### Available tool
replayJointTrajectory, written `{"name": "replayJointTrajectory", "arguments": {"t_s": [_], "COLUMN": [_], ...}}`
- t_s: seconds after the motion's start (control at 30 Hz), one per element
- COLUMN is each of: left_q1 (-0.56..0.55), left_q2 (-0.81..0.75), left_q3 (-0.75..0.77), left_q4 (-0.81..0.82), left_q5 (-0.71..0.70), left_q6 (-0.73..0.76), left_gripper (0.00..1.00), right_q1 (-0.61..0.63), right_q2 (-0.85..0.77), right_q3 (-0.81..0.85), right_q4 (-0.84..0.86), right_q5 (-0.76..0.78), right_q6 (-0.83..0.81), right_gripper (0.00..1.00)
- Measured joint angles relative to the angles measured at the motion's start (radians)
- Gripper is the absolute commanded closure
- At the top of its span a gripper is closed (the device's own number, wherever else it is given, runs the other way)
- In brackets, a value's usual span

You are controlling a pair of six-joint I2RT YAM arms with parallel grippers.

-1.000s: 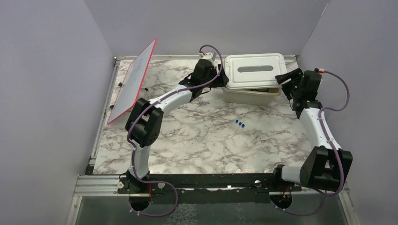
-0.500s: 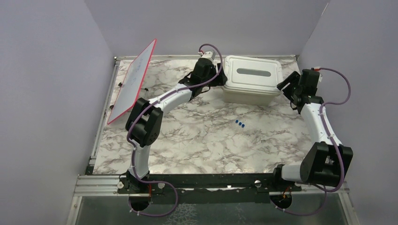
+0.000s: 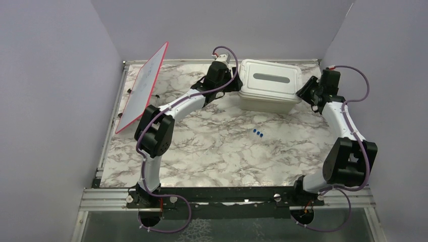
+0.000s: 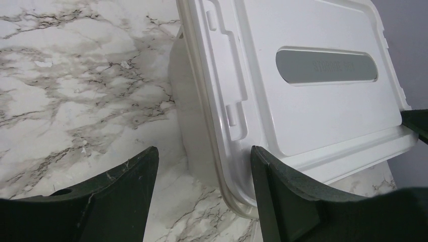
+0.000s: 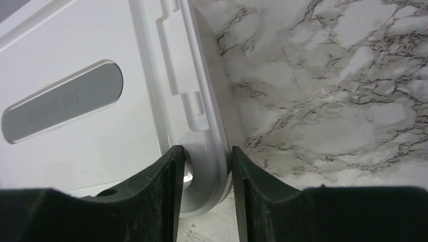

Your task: Organize the chemistry lab equipment

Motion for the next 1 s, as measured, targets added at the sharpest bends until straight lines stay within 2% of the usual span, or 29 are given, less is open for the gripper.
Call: {"name": "replayJointTrajectory", "arguments": {"t_s": [0.13,0.47,0.77,1.0], "left_q1": [0.0,0.0,0.002,0.008], "left_q2": [0.0,-0.021,-0.093,-0.098], "left_q3": [0.0,-0.03,-0.13,-0.154], "left_q4": [0.0,0.013,0.015,-0.003], "left_q5": [0.001,0.031,0.076,0.105], "left_q6": [0.0,-0.007,-0.023,-0.026], "left_gripper": [0.35,0.46,0.46,0.46], "right_q1": [0.0,-0.005,-0.005,-0.005], "right_q2": [0.019,0.032,0.034,0.029], "right_q3": [0.016,0.03,0.036,0.037], "right_q4": [-0.002,-0.005,-0.014,-0.027], "right_q5": [-0.055,-0.079,-0.077,-0.073], "right_q6": [-0.024,-0.069,-0.084,-0.083], "right_gripper": [0.64,0.65,0.62,0.62]}}
